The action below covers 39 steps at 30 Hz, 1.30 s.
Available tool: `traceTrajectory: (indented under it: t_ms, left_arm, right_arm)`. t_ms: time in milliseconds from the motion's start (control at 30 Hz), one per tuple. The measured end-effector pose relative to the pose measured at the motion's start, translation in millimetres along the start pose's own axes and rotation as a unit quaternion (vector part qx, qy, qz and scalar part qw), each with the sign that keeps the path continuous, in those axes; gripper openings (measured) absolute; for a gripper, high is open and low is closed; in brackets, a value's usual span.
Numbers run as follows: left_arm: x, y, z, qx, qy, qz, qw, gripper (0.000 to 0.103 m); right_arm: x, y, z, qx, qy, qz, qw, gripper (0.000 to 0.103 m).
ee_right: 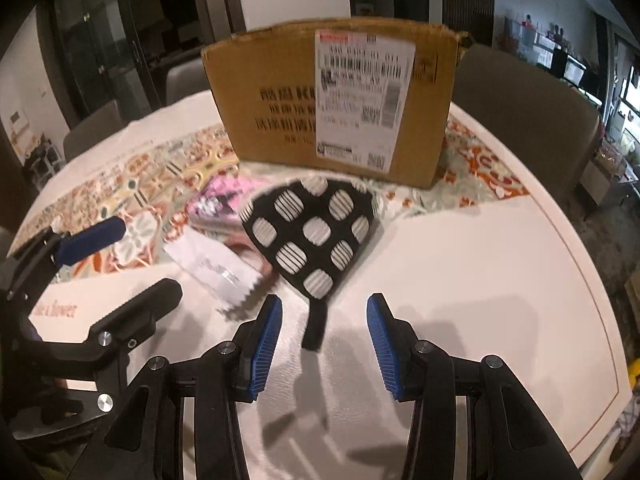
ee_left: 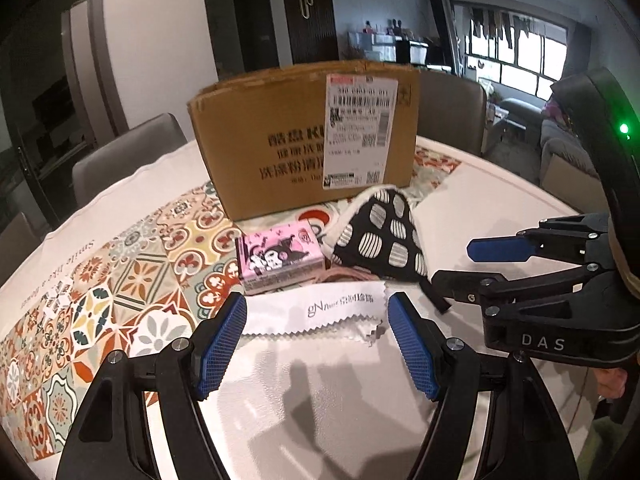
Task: Organize soft objects
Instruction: 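Grasp the black polka-dot mask with the right tool while the left tool grasps the white zigzag cloth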
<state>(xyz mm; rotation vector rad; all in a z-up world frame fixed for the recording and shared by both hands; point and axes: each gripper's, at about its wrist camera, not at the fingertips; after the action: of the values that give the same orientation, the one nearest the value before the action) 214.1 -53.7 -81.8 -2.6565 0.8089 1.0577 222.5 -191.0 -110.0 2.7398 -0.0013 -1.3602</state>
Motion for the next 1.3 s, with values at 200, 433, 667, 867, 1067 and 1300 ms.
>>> traceTrajectory:
  t_ms: [200, 433, 667, 867, 1067, 1300]
  left_arm:
    - [18, -4, 3, -0.003, -0.022, 0.021, 0.9995, 0.073]
    - [34, -10, 4, -0.005, -0.041, 0.042, 0.9983, 0.073]
    - [44, -15, 2, -0.01, -0.044, 0.045, 0.9979, 0.068]
    - [55, -19, -1, -0.023, -0.052, 0.057, 0.9968, 0.048]
    - [61, -24, 1, -0.044, -0.056, 0.059, 0.9957, 0.029]
    - [54, -29, 3, -0.063, -0.052, 0.055, 0.9952, 0.018]
  right_arm:
    - [16, -3, 2, -0.016, -0.017, -0.002, 1.0, 0.046]
    - [25, -7, -4, -0.039, -0.012, 0.004, 0.999, 0.046]
    - [29, -9, -12, -0.056, 0.0, 0.009, 0.998, 0.046]
    - [40, -12, -17, -0.07, -0.002, -0.003, 0.998, 0.046]
    - [49, -16, -18, -0.074, -0.011, -0.016, 0.997, 0.037]
    - [47, -19, -16, -0.068, -0.004, -0.012, 0.998, 0.026]
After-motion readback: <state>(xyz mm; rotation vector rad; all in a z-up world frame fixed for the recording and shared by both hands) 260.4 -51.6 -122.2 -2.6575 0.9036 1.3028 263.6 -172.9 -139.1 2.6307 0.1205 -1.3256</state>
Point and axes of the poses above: each gripper's, at about its wrist camera, not at the fingertips, and x roughly the way its jaws point, y to its right, z to its underside, and after that the axes turned 12 degrees about z, right-handed
